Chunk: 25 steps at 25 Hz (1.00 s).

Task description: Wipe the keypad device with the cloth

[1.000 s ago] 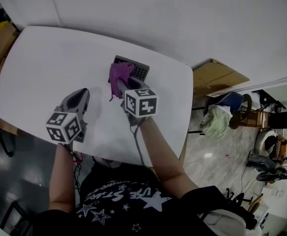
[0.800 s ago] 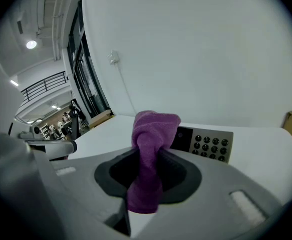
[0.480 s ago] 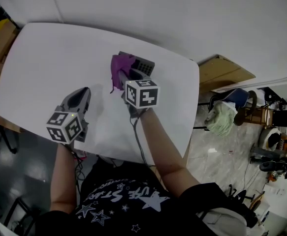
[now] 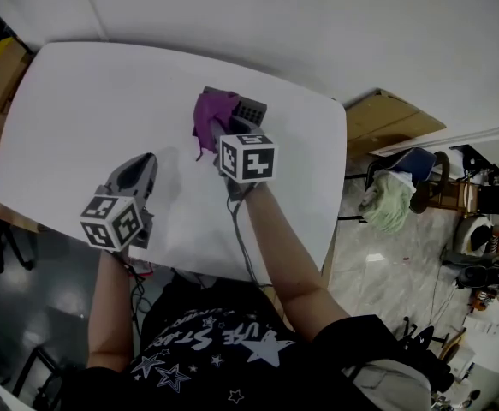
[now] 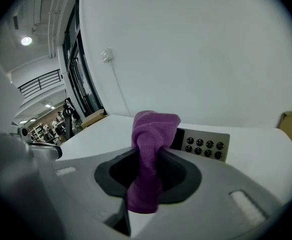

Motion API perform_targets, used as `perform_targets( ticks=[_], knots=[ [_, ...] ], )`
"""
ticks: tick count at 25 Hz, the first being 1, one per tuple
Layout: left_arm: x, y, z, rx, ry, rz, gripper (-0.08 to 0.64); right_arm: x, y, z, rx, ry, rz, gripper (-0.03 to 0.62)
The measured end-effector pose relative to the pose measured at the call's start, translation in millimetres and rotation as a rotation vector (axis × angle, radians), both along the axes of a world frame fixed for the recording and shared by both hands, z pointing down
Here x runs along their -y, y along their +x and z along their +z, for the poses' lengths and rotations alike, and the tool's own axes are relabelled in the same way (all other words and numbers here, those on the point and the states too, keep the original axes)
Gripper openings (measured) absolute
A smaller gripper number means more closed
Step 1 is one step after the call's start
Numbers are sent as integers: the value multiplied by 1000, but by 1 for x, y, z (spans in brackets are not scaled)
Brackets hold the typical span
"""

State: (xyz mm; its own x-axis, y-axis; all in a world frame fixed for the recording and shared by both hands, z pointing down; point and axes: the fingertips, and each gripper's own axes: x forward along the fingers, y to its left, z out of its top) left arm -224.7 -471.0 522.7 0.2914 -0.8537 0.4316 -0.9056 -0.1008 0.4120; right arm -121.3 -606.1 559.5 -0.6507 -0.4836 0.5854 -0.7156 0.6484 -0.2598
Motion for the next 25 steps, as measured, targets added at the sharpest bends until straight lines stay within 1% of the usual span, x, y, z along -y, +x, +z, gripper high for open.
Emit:
perform_targets(
  ticks=[5,13,16,21,25],
  knots=[
    [5,14,-2,-4,4,18,18,2,17,-1,8,-12,24,98],
    [13,46,-7,-7,12,53,18,4,60,-4,12,-13,72,98],
    [17,62,-8,-9,13,71,18,8,78,-4,7,-15,87,98],
    [19,76,-5,-19,10,86,18,5,95,1,-12,-20,93,98],
    [16,88,-6,-25,9,97,18,-1,111,3,-10,-33,110,98]
  ],
)
